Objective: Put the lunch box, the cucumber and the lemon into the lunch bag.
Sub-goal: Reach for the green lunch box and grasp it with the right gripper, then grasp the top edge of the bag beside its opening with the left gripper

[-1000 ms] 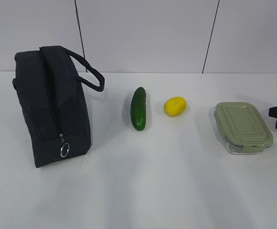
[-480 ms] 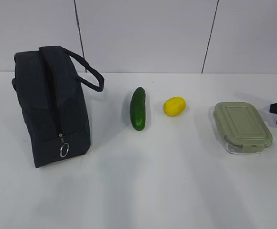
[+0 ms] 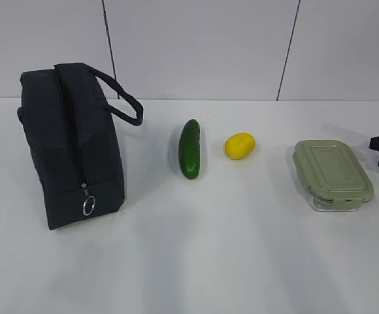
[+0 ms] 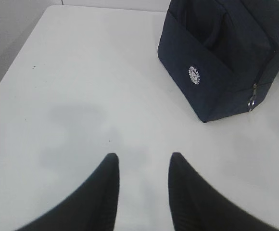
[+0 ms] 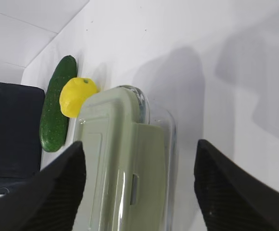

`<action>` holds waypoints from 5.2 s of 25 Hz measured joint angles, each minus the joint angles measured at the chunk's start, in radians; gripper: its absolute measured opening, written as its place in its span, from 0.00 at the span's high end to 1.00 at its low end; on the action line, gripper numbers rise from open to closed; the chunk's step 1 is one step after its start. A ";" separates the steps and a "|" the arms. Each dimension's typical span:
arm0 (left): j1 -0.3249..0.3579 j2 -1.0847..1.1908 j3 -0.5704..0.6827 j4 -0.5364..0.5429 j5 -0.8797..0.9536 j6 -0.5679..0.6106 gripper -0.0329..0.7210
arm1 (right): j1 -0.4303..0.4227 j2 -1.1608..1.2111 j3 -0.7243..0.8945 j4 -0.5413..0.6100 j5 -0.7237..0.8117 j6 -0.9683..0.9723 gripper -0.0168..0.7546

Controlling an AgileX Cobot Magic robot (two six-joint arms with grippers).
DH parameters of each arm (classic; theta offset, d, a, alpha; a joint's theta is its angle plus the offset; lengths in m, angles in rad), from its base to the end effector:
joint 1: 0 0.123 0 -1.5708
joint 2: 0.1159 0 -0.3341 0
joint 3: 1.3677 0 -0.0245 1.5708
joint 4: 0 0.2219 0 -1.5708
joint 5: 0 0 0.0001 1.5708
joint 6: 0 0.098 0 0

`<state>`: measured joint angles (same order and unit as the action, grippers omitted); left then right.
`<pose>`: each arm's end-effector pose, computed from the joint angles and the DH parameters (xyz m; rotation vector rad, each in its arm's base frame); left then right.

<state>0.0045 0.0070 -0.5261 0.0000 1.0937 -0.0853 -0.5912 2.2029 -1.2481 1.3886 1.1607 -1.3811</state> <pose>-0.0766 -0.0003 0.2646 -0.0924 2.0565 -0.0500 0.3832 -0.1508 0.1742 0.1676 2.1886 1.1204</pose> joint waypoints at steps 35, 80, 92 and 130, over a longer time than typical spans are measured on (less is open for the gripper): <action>0.000 0.000 0.000 0.000 0.000 0.000 0.64 | 0.086 0.046 -0.001 -0.057 0.002 -0.018 0.13; 0.000 0.000 0.000 0.000 0.000 0.000 0.64 | 0.144 0.066 -0.008 -0.016 -0.003 -0.010 0.42; 0.000 0.000 0.000 0.000 0.000 0.000 0.64 | 0.144 0.066 -0.008 -0.016 -0.003 0.006 0.45; 0.000 0.000 0.000 0.000 0.000 0.000 0.64 | 0.146 -0.005 -0.008 -0.018 -0.032 0.161 0.45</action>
<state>0.0045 0.0070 -0.5261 0.0000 1.0937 -0.0853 -0.4449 2.1982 -1.2560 1.3708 1.1289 -1.2204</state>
